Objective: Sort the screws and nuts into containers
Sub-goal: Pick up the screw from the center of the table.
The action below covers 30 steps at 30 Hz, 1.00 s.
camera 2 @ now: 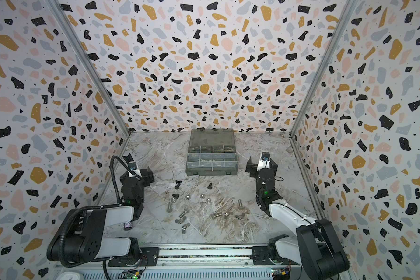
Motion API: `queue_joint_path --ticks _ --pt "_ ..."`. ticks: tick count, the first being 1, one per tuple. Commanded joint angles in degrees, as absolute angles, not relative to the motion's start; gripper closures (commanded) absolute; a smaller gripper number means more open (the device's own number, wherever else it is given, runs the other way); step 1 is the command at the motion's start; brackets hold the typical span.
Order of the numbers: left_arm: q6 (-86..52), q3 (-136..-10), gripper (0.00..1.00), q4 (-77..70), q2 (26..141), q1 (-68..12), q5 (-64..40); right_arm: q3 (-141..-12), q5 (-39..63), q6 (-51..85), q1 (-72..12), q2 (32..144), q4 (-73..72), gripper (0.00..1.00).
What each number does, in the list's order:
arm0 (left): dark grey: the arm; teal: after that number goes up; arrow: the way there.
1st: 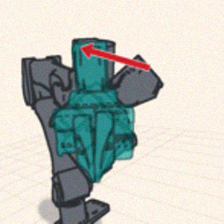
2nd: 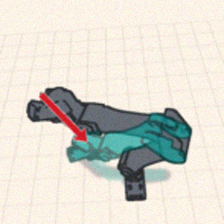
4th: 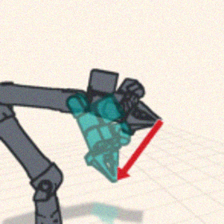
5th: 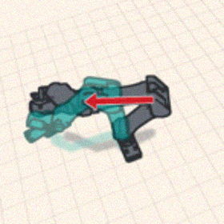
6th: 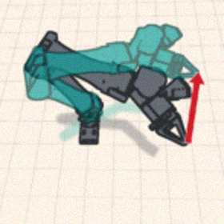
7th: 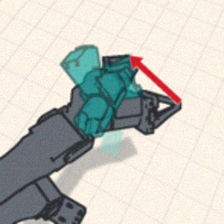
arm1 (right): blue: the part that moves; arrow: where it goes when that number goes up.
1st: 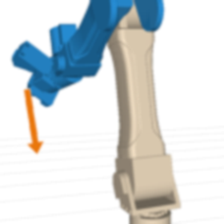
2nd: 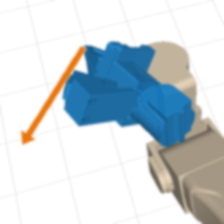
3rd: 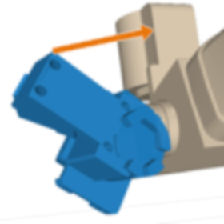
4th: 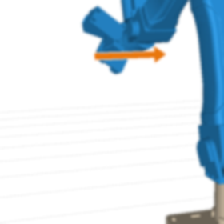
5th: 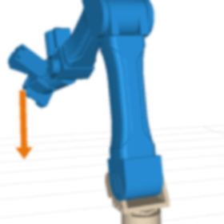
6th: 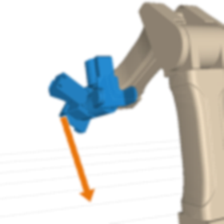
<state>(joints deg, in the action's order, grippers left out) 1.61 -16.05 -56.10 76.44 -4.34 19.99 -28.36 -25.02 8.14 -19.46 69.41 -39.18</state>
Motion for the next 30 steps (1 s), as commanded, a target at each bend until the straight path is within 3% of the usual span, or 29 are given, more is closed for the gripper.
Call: queue_joint_path --ticks 1,5,8,12,24,30 --pt "4.44 -18.09 0.00 -50.73 73.86 -7.34 22.53 -38.32 -35.73 14.34 -20.10 73.27 -20.80 0.01" --pt "3.22 -19.59 0.01 -47.79 73.93 -12.75 27.90 -50.58 -38.12 17.44 -22.59 81.94 -4.60 0.01" --pt "1.63 -20.73 0.00 -46.87 73.78 -16.44 27.35 -54.75 -36.27 17.10 -25.40 86.40 0.00 0.01" --pt "4.42 -23.07 0.00 -45.17 72.70 -23.31 35.16 -57.75 -37.55 20.06 -27.59 90.87 4.93 0.01" --pt "-12.49 -36.99 0.00 -31.93 69.38 -23.73 23.20 -56.78 -27.53 19.96 -27.51 87.99 4.08 0.01" --pt "-9.78 -42.03 0.01 -24.82 70.36 -23.77 13.19 -57.30 -22.42 20.19 -27.50 88.03 6.57 0.05"
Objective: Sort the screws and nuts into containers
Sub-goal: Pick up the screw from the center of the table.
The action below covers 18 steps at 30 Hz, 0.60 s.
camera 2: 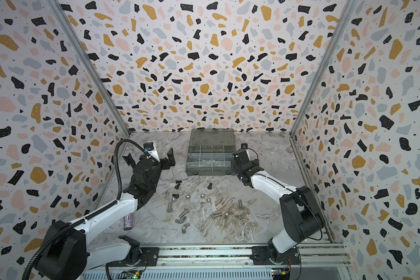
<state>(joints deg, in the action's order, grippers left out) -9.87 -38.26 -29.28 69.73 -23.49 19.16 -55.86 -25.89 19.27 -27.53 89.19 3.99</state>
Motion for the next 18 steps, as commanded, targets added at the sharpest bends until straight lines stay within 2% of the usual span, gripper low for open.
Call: queue_joint_path --ticks 1,7,10,11,12,16,18 --pt "-9.75 -42.84 0.00 -23.79 70.57 -23.83 13.09 -56.90 -20.50 20.23 -27.46 87.54 6.24 0.08" --pt "-12.03 -47.15 0.00 -16.35 72.39 -23.98 11.94 -56.08 -13.19 20.91 -27.50 85.25 7.63 0.21" --pt "-13.33 -51.89 0.02 -8.54 76.59 -24.04 9.42 -55.59 -9.92 20.31 -27.53 84.08 8.36 0.22" --pt "-14.09 -52.97 0.04 -6.90 77.85 -24.09 8.53 -55.18 -8.83 20.26 -27.52 83.62 8.48 0.19" --pt "-14.86 -53.57 0.06 -5.96 79.14 -24.23 7.16 -54.92 -7.72 20.22 -27.44 83.18 8.65 0.03" --pt "-17.56 -52.53 0.15 -5.62 80.95 -26.28 5.71 -55.08 -3.38 19.75 -27.50 82.27 10.58 0.01" --pt "-18.23 -51.61 0.16 -5.36 80.91 -27.74 5.54 -55.23 -1.60 19.81 -27.60 82.35 11.72 0.01"
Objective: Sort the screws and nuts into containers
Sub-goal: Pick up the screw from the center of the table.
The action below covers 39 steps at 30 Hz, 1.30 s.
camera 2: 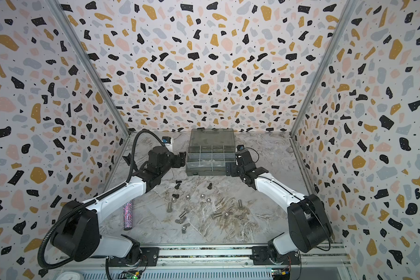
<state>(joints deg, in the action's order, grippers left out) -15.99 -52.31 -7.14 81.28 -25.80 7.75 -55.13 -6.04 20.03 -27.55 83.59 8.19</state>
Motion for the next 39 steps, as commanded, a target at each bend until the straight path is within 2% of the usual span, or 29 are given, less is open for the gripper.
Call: queue_joint_path --ticks 1,3,5,7,10,17,19,21,27,37,38,39 --pt "-18.33 -51.38 0.16 -4.89 80.92 -28.64 5.87 -55.20 -0.52 19.82 -27.55 82.28 11.92 0.01" --pt "-18.96 -51.24 0.16 -3.20 80.53 -30.45 8.35 -54.85 1.58 20.23 -27.60 82.30 11.80 0.04" --pt "-19.79 -50.59 0.16 -2.56 79.51 -31.81 9.39 -54.78 3.57 20.76 -27.74 82.71 12.18 0.14" --pt "-20.82 -49.70 0.16 -2.05 77.91 -32.96 10.30 -54.84 4.99 20.93 -28.10 83.22 13.27 0.29" --pt "-21.19 -48.96 0.18 -0.74 75.96 -34.46 10.80 -54.20 5.00 21.56 -28.66 83.30 15.10 0.39" --pt "-21.82 -46.37 0.16 1.26 72.74 -39.63 13.35 -49.90 4.87 24.63 -28.74 82.19 20.51 0.41" --pt "-22.02 -45.46 0.16 0.71 72.04 -41.13 12.16 -47.35 6.30 26.04 -28.81 81.60 21.14 0.48" --pt "-22.13 -45.03 0.15 0.55 71.45 -42.44 11.21 -45.12 6.33 27.57 -28.88 80.18 21.36 0.50" --pt "-22.10 -43.99 0.12 0.25 68.43 -46.79 9.05 -41.87 4.28 29.85 -29.15 74.81 23.19 0.49" --pt "-22.07 -44.56 0.06 1.84 65.48 -51.62 6.30 -40.28 6.10 30.94 -29.18 75.85 24.59 0.52" --pt "-21.85 -44.73 0.01 2.10 65.58 -52.01 6.00 -40.28 5.98 31.00 -29.18 75.98 24.77 0.52" --pt "-21.63 -44.95 0.00 2.46 65.74 -52.43 5.91 -40.33 6.00 31.02 -29.14 76.22 24.81 0.53"
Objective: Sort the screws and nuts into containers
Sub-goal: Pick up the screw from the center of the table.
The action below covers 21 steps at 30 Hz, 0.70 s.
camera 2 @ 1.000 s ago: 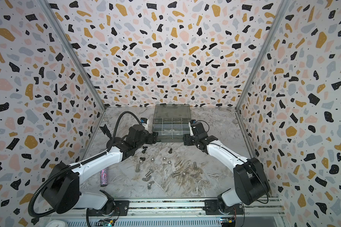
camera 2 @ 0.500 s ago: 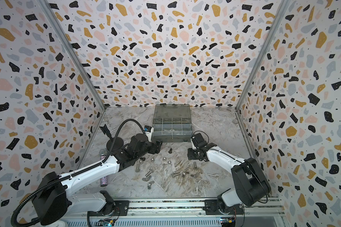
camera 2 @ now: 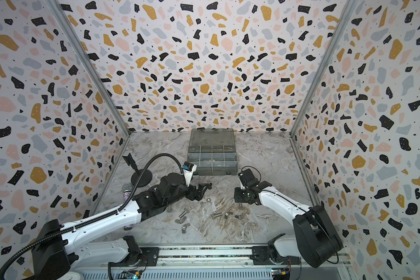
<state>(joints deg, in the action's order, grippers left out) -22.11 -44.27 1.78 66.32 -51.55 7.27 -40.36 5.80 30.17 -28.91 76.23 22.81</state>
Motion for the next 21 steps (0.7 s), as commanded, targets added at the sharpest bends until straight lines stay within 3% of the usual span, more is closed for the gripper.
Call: queue_joint_path --ticks 1,15,21 --pt "-21.31 -45.15 0.00 2.75 65.82 -52.71 5.66 -40.35 6.02 31.03 -29.17 76.44 25.05 0.55" --pt "-19.59 -48.14 0.00 6.80 66.31 -54.58 7.09 -38.50 6.15 31.21 -29.60 78.19 25.88 0.59" --pt "-19.16 -48.25 0.01 7.65 67.09 -55.13 7.21 -38.14 6.28 30.67 -29.54 80.98 24.89 0.70"
